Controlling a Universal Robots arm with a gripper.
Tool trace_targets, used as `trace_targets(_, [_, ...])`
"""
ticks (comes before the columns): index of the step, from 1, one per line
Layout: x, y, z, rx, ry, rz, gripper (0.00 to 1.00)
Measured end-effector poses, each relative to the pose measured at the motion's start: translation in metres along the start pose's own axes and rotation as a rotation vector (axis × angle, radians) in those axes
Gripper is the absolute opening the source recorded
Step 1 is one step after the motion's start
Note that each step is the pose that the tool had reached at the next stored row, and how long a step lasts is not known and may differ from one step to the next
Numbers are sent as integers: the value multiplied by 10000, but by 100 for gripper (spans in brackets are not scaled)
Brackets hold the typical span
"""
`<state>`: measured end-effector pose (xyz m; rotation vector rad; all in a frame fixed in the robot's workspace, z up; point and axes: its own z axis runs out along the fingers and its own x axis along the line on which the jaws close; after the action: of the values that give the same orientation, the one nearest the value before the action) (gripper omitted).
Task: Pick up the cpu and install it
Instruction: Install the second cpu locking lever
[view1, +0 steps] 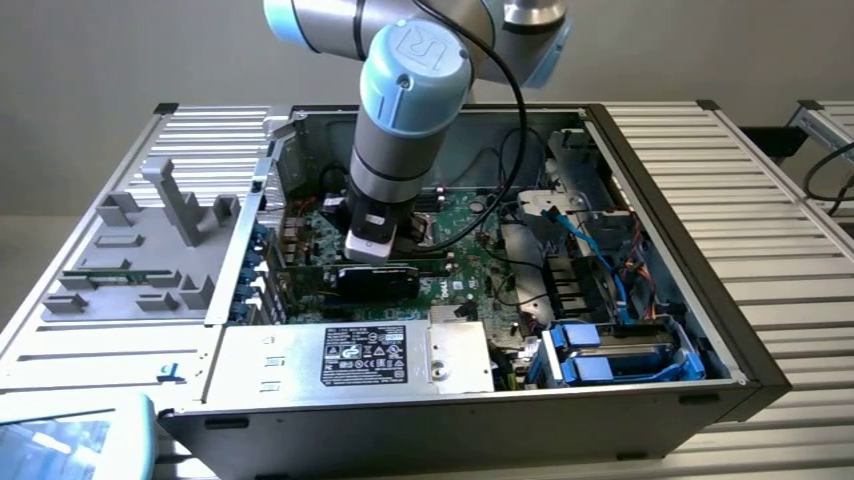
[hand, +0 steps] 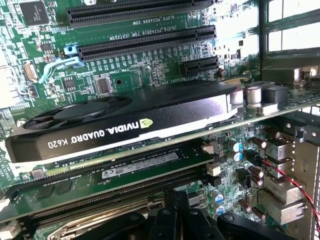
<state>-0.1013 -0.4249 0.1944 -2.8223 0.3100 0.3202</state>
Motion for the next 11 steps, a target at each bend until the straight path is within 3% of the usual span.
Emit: trace_targets(11, [-12,-58,14,5,0,-2,12])
